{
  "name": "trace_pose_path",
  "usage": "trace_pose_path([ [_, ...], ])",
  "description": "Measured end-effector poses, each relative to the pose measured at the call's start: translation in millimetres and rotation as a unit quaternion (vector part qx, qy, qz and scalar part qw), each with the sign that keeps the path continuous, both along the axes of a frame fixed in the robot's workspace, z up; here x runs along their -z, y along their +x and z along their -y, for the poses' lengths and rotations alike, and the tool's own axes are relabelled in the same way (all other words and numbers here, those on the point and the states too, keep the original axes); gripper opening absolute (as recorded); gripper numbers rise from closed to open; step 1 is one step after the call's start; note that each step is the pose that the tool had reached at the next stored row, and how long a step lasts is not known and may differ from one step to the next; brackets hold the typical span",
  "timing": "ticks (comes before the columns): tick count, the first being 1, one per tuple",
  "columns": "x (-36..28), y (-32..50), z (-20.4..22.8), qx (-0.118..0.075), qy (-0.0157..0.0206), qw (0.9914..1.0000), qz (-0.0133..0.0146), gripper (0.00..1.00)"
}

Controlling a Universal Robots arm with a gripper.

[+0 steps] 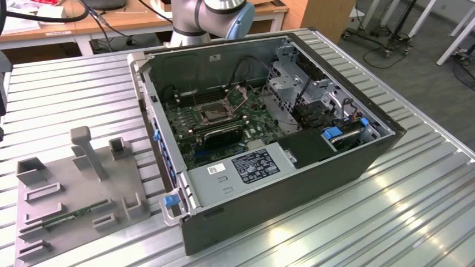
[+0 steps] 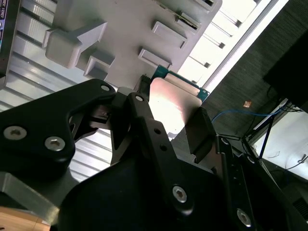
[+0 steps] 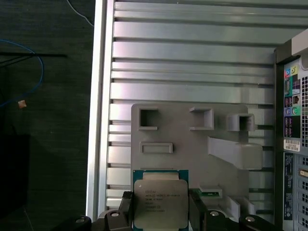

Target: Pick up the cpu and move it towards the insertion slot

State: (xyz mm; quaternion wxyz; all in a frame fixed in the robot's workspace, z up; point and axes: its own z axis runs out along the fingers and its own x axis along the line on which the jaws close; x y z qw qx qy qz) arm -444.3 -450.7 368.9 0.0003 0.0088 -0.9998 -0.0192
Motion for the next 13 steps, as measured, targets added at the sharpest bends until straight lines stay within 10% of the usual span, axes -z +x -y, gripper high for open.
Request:
trace_pose_path([
  [13, -12.8, 0.0, 0.0, 0.0, 0.0001, 1.0, 0.0001, 0.54],
])
